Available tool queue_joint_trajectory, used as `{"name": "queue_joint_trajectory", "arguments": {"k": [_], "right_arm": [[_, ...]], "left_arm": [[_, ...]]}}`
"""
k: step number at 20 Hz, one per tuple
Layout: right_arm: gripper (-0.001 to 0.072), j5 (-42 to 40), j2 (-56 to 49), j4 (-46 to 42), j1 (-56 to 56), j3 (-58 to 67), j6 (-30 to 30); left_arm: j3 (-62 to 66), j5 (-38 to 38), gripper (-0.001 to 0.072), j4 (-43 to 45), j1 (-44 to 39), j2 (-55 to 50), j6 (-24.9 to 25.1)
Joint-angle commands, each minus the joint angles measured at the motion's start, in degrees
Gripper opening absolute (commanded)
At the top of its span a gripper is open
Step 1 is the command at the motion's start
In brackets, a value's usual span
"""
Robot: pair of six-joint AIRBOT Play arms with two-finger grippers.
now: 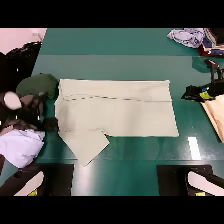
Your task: Fold the shirts.
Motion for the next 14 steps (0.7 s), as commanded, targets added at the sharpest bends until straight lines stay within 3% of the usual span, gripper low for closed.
{"name": "queue_joint_trajectory", "arguments": {"k": [1, 8, 14], "right_arm": [[0.0318, -0.4, 1.9, 0.1, 0.5, -1.6, -0.4], [0.0319, -0.7, 1.9, 0.1, 2.2, -1.6, -0.4], [0.0318, 1.8, 1.9, 0.0, 2.2, -1.7, -1.1]], "left_arm": [[-12.4, -0.1, 0.0434, -8.2, 0.0, 7.8, -2.5], [-17.4, 12.5, 0.0433, -12.9, 0.0, 7.6, -6.5], [-19.8, 18.6, 0.0430, -17.4, 0.0, 7.6, -8.4]]}}
